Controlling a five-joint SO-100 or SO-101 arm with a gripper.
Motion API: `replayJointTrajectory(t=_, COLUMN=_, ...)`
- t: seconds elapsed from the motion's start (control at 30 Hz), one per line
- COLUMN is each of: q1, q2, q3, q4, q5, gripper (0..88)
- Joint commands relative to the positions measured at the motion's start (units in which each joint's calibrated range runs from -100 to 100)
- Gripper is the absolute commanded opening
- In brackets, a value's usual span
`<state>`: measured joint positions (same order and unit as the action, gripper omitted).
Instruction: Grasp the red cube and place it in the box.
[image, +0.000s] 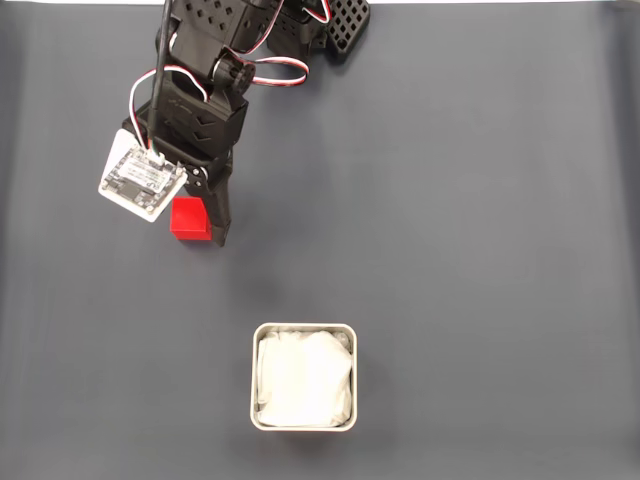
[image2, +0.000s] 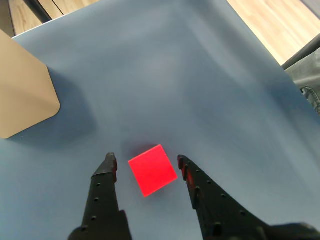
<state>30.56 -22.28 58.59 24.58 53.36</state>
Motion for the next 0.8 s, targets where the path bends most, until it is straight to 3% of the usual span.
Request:
replayJointTrajectory(t=0.0, q1=0.33, q2=-0.52, q3=0.53, q4=-0.98, q5=0.78, gripper=29.0)
replayJointTrajectory(t=0.77, q1=-0.24, q2=-1.03, q3=3.82, q4=-2.94, q5=1.07, gripper=29.4)
